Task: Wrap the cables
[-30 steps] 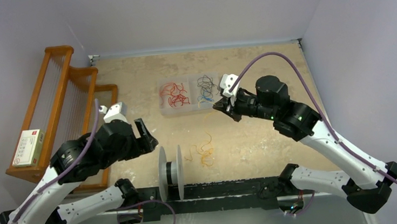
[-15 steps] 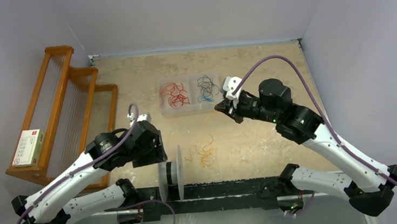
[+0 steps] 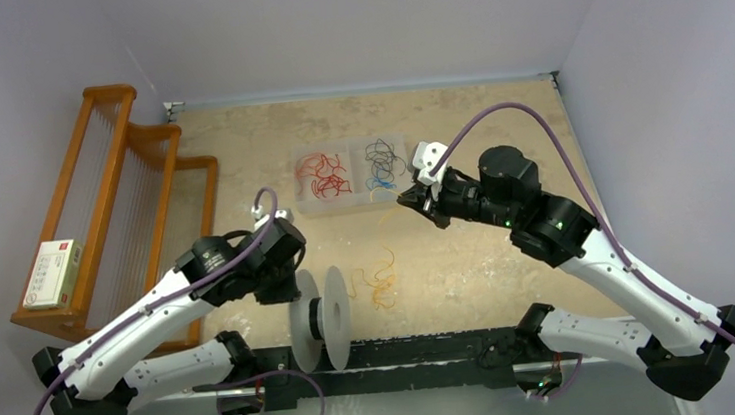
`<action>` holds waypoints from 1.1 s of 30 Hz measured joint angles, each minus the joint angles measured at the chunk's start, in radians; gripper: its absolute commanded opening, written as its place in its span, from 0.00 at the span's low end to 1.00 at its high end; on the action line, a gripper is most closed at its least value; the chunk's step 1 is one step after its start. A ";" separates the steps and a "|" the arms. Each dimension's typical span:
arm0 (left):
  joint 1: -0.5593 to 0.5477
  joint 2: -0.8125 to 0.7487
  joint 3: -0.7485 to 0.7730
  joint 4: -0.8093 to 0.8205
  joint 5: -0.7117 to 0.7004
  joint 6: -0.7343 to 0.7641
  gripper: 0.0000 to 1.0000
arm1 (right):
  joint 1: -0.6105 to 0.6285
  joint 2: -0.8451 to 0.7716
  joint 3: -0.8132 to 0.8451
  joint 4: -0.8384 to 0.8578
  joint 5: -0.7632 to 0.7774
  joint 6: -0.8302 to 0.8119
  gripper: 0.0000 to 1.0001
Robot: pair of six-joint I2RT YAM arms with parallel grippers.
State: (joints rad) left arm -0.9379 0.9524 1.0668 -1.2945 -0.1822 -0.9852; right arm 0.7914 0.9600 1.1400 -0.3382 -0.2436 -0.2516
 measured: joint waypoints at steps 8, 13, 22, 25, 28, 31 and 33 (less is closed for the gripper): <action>0.000 0.073 0.119 -0.011 -0.027 0.073 0.00 | 0.000 -0.013 -0.006 0.001 0.000 0.008 0.00; 0.000 0.174 0.236 0.029 -0.071 0.194 0.00 | 0.000 -0.056 -0.007 -0.017 0.052 0.016 0.00; 0.000 0.350 0.303 0.226 -0.205 0.487 0.00 | 0.001 -0.113 0.023 -0.121 0.258 0.042 0.00; 0.000 0.353 0.303 0.308 -0.212 0.585 0.00 | 0.001 -0.116 0.072 -0.183 0.373 0.050 0.00; 0.000 0.354 0.303 0.379 -0.216 0.661 0.00 | 0.001 -0.116 0.158 -0.247 0.514 0.051 0.00; 0.000 0.357 0.306 0.411 -0.218 0.699 0.00 | 0.001 -0.108 0.260 -0.285 0.640 0.047 0.00; 0.000 0.360 0.314 0.419 -0.222 0.718 0.00 | 0.001 -0.092 0.337 -0.294 0.742 0.037 0.00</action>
State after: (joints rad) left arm -0.9382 1.3121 1.3808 -0.8757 -0.4042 -0.2672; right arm 0.7921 0.8684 1.4773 -0.6319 0.4980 -0.2150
